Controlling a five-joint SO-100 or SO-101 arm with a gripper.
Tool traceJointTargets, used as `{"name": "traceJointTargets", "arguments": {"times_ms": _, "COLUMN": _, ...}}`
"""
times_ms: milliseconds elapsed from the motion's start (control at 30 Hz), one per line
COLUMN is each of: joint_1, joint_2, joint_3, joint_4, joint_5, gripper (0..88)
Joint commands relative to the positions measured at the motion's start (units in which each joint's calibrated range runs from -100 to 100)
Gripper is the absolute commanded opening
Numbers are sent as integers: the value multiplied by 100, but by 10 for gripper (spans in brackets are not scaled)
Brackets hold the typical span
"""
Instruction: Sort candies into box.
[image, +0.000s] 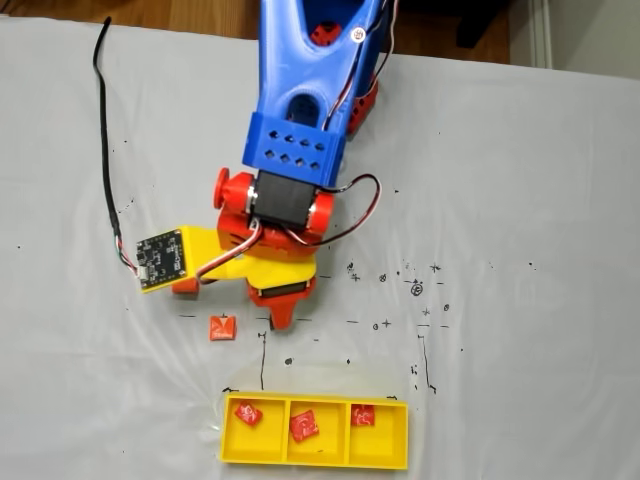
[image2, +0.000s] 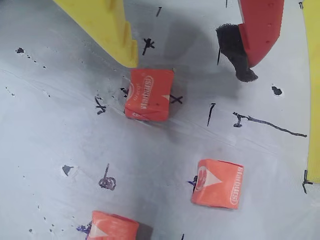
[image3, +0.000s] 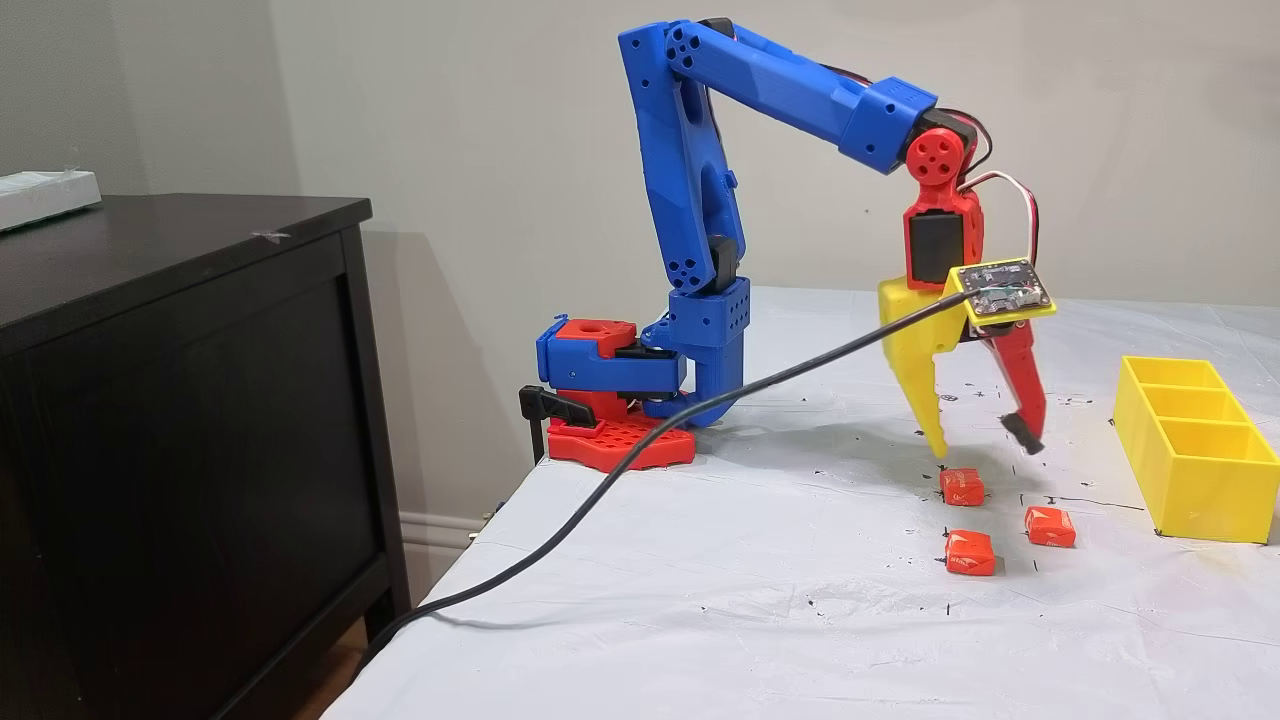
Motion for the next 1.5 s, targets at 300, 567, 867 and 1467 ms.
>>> {"name": "traceJointTargets", "arguments": {"times_ms": 300, "joint_1": 341, "joint_2": 174, "joint_3": -816, "joint_4": 457, "joint_5": 391, "gripper": 283}}
{"name": "traceJointTargets", "arguments": {"times_ms": 567, "joint_1": 341, "joint_2": 480, "joint_3": -643, "joint_4": 171, "joint_5": 469, "gripper": 288}}
{"name": "traceJointTargets", "arguments": {"times_ms": 867, "joint_1": 287, "joint_2": 904, "joint_3": -433, "joint_4": -247, "joint_5": 479, "gripper": 297}}
{"name": "traceJointTargets", "arguments": {"times_ms": 1467, "joint_1": 259, "joint_2": 1285, "joint_3": -479, "joint_4": -67, "joint_5": 537, "gripper": 113}}
